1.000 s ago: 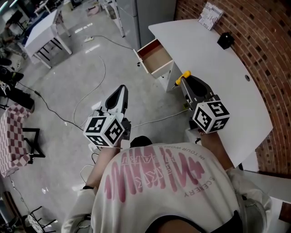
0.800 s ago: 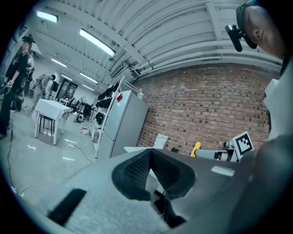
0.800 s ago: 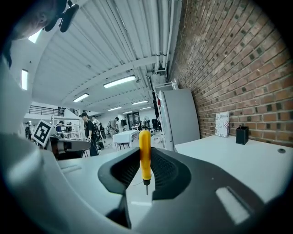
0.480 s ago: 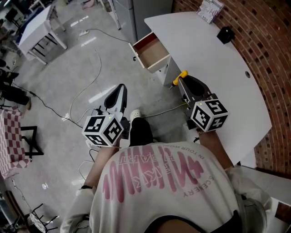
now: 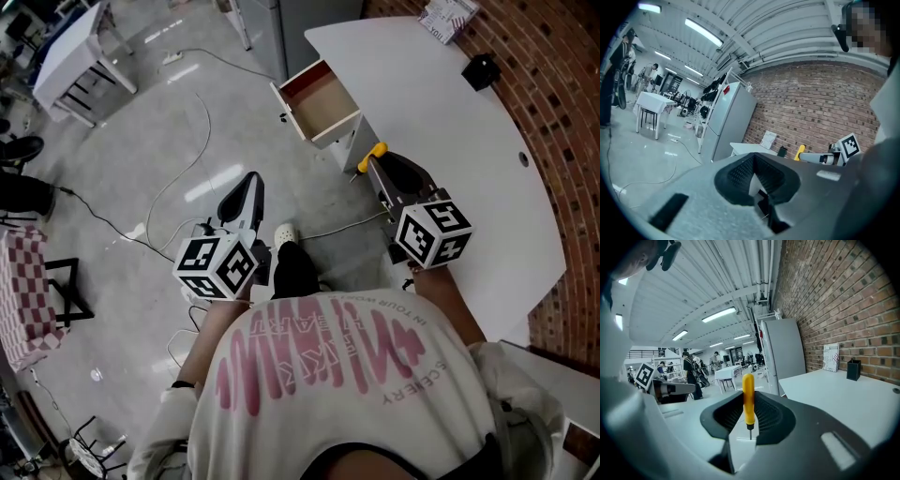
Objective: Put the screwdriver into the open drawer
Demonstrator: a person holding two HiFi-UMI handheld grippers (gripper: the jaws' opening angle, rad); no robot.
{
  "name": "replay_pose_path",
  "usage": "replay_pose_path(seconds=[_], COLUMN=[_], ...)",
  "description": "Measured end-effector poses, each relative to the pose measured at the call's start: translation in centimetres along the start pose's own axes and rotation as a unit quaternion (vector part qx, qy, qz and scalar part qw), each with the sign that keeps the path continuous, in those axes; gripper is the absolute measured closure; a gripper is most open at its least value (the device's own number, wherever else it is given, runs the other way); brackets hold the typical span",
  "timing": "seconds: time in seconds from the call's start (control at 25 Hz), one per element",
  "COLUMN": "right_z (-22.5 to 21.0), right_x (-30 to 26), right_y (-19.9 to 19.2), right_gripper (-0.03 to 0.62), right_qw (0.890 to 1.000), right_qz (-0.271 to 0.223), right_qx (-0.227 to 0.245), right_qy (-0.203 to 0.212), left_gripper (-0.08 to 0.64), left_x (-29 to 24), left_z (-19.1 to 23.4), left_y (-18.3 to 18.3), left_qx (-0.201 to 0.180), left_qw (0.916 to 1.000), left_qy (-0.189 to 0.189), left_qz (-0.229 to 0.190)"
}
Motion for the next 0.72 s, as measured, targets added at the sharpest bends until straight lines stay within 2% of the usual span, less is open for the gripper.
replay_pose_path(seconds=[0.52,0.72], right_z=[-5.1,-7.1], right_x=[-10.5,-15.3], right_y=[1.0,2.0], right_gripper=[0.506,0.506], right_qw=[0.999,0.998], right_qz=[0.023,0.030], right_qx=[-0.025,-0.029], right_qy=[-0.028,-0.037], left_gripper=[0.557,0.557], left_x=[-12.2,-16.6], left_z=[5.4,8.6], left_y=[4.0,6.6], left_qx=[0.002,0.001], left_qw=[0.9977,0.9970], left_qy=[-0.041,-0.042], left_qz=[0.053,0.065])
Point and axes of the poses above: the fingertips, and each gripper's own axes: x backward along the fingers, z to its left, y out of its top, the point moved 3 cm from there along x, backward along the fingers, and after that the axes turned 10 degrees about x, right-handed, at the moved point
